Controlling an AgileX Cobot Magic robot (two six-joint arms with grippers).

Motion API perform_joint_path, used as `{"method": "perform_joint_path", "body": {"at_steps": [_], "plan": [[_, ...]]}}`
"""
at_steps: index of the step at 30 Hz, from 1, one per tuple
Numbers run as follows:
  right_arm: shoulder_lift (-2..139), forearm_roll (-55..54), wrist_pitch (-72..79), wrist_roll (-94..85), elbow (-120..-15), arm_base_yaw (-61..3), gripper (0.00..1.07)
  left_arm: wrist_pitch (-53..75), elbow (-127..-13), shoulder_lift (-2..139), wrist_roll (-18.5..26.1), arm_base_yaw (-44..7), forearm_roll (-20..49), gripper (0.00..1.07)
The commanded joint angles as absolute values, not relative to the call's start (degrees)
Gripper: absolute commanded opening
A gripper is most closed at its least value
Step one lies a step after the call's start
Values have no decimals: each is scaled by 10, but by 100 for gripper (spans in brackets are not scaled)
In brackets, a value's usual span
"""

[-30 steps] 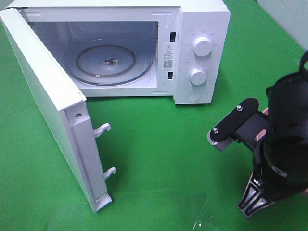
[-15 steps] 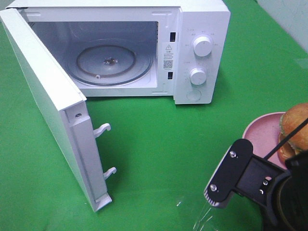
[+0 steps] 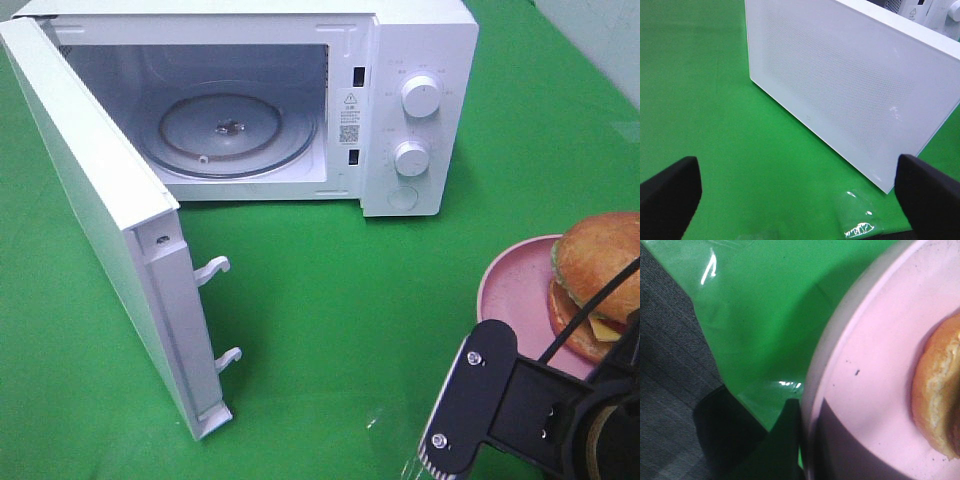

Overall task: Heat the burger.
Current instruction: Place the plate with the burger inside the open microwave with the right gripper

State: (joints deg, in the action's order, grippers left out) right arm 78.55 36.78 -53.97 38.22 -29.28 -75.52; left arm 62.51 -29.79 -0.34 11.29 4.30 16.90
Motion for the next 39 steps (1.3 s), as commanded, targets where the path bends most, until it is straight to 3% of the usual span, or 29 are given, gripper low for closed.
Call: {"method": "perform_joint_path", "body": {"at_steps": [1,23,39], "plan": [[781,425,-560,348,-290,-756,0,615,-296,-6,111,42,168,96],[781,470,-536,229,-290,-756,0,615,-296,-6,111,42,168,96],[781,509,-438,131,-290,-750,0,615,-296,-6,111,42,168,96]]}}
